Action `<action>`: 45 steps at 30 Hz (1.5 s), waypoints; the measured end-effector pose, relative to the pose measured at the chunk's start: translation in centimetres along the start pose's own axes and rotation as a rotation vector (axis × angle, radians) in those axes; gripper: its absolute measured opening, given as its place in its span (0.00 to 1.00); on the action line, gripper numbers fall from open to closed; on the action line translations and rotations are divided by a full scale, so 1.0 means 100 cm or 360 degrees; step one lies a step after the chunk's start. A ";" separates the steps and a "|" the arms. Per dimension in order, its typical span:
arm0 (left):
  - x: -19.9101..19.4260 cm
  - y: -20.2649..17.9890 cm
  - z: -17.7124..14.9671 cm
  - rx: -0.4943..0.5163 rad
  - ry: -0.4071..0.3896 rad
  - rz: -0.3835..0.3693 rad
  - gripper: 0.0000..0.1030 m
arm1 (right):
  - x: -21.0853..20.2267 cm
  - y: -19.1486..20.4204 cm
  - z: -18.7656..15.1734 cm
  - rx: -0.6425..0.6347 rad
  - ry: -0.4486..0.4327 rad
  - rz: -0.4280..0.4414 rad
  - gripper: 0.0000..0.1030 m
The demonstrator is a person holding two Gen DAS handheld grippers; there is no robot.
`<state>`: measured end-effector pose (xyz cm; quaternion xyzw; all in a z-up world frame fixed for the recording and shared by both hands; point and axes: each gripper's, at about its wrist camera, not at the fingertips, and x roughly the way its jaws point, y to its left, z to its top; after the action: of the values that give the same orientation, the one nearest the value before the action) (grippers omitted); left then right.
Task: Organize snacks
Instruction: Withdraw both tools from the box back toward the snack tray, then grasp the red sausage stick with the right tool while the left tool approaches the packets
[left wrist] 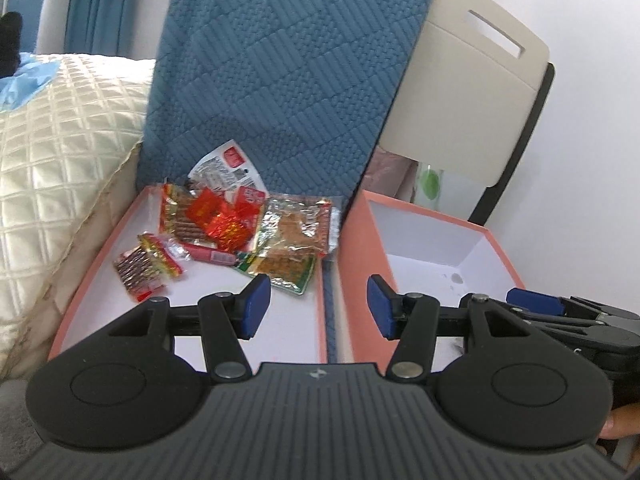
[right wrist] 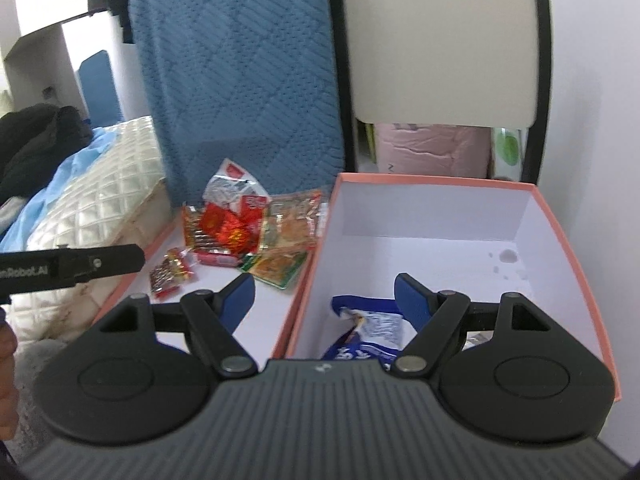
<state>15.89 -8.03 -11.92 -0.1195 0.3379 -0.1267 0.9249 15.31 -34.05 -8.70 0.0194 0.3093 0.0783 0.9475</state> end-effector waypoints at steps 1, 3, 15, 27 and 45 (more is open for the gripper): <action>0.000 0.002 -0.001 -0.0003 0.0000 0.0005 0.58 | 0.001 0.003 0.000 -0.0007 -0.0004 0.0010 0.76; 0.002 0.007 -0.004 -0.0009 0.0008 0.0025 0.58 | 0.002 0.006 -0.001 -0.0014 -0.0014 0.0028 0.76; 0.009 0.032 -0.023 -0.0064 0.0007 0.0101 0.58 | 0.008 0.036 -0.021 -0.0115 -0.0036 0.0127 0.76; 0.021 0.067 -0.038 -0.0121 0.0098 0.0132 0.59 | 0.024 0.064 -0.042 -0.0223 0.0039 0.0154 0.76; 0.112 0.129 -0.010 -0.0305 0.0125 0.0241 0.66 | 0.109 0.082 -0.028 -0.0290 0.0093 0.0211 0.75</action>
<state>25.48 0.46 -23.24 -0.1763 0.3923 -0.0282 0.9023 21.25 -24.25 -16.59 -0.0487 0.3264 0.1690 0.9287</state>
